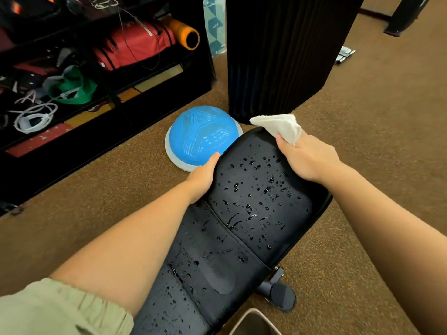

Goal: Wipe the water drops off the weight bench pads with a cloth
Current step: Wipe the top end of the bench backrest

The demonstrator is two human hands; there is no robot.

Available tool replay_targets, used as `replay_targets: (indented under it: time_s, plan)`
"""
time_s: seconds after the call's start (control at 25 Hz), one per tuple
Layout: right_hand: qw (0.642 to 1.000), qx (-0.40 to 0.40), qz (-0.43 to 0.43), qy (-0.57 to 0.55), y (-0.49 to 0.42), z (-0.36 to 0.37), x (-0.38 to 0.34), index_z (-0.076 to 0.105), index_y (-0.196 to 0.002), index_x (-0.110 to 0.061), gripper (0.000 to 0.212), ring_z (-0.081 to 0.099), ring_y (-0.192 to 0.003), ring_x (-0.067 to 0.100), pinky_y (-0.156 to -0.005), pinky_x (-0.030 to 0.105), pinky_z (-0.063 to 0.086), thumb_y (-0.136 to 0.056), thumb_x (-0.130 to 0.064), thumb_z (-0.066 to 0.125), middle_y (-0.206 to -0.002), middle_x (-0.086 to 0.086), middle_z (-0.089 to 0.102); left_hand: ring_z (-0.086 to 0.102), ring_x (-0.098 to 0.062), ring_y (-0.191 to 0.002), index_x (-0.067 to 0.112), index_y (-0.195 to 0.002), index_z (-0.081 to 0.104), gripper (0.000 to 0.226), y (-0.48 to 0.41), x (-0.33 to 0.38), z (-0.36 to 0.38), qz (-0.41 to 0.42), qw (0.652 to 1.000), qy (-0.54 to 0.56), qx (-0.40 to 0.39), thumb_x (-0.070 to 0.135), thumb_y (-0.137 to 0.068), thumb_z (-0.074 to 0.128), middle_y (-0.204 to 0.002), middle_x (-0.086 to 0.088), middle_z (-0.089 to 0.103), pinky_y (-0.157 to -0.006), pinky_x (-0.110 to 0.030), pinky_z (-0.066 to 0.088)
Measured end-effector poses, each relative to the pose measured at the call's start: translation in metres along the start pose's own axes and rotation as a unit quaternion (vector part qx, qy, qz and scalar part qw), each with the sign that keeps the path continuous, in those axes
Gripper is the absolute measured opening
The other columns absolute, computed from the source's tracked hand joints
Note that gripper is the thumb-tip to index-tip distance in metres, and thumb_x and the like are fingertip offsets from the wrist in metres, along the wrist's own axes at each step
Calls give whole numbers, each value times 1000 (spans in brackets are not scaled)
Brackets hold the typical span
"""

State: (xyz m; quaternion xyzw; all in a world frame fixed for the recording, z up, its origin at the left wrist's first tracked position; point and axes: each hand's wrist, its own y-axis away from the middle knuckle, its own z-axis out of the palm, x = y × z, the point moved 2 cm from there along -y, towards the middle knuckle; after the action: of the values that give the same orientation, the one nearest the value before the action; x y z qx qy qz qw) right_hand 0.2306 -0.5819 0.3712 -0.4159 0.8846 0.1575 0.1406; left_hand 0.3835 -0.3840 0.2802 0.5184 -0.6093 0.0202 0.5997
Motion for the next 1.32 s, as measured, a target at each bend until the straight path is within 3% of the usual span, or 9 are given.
replay_targets:
  time_s: [0.24, 0.44, 0.6, 0.76, 0.84, 0.96, 1.08, 1.2, 1.32]
  plan:
    - [988, 6, -136, 70, -27, 15, -45, 40, -150, -25, 59, 43, -137, 30, -109, 47, 32, -103, -57, 23, -143, 1, 54, 51, -25, -140, 33, -152, 53, 108, -4, -2, 1, 5, 999, -15, 33, 95, -67, 32, -152, 3, 57, -122, -48, 33]
    - [985, 14, -140, 102, 18, 18, 10, 15, -163, -36, 65, 4, -156, 10, -124, 36, 10, -103, -62, 12, -167, -21, 10, 48, -25, -142, 31, -154, 51, 85, -9, -5, 1, 4, 999, -12, 33, 84, -89, 35, -154, 3, 53, -123, -47, 32]
    - [992, 42, -57, 109, -5, 30, -21, 10, -164, -27, 69, 6, -157, 20, -125, 43, 7, -103, -60, 12, -171, -9, 10, 45, -27, -145, 32, -156, 48, 91, -13, -7, 0, 0, 999, -25, 44, 87, -86, 32, -158, 1, 50, -123, -49, 31]
    - [961, -11, -182, 208, -12, 58, -57, 14, -162, -36, 79, -4, -158, 23, -124, 48, -5, -91, -63, -7, -172, -8, 6, 45, -27, -144, 37, -153, 50, 92, -13, -6, 2, 40, 997, -43, 59, 91, -83, 26, -157, 2, 52, -121, -50, 33]
    - [975, -18, -141, 170, -22, 41, -45, 12, -163, -31, 76, 3, -158, 21, -125, 46, 1, -96, -63, -2, -171, -5, 14, 47, -28, -143, 33, -154, 51, 99, -13, -8, 1, 33, 996, -47, 61, 92, -79, 25, -156, 0, 53, -121, -51, 33]
    - [992, 11, -57, 108, -28, 26, -55, 34, -156, -15, 65, 27, -149, 29, -123, 46, 13, -106, -55, 21, -158, 5, 42, 47, -29, -142, 29, -155, 49, 94, -14, -8, 1, 26, 997, -46, 62, 87, -84, 27, -156, -1, 52, -121, -50, 33]
    - [970, -35, -147, 191, -35, 34, -82, 47, -148, -19, 64, 41, -135, 31, -114, 47, 24, -105, -57, 18, -144, 4, 54, 49, -32, -140, 29, -153, 53, 94, -16, -8, 1, 20, 995, -62, 71, 87, -84, 24, -154, -5, 54, -119, -52, 34]
    - [986, -106, -53, 117, -54, 14, -79, 54, -143, -21, 69, 50, -127, 35, -104, 48, 34, -103, -62, 14, -138, 8, 58, 47, -32, -142, 26, -155, 50, 94, -17, -9, 2, 11, 995, -58, 75, 86, -87, 26, -157, -6, 51, -119, -48, 33]
    - [994, -99, 39, 14, -48, -4, -63, 52, -145, -24, 72, 51, -130, 36, -105, 47, 34, -102, -66, 13, -144, 10, 56, 45, -33, -143, 21, -157, 48, 92, -16, -9, 2, 1, 995, -59, 80, 84, -91, 28, -158, -8, 49, -116, -45, 33]
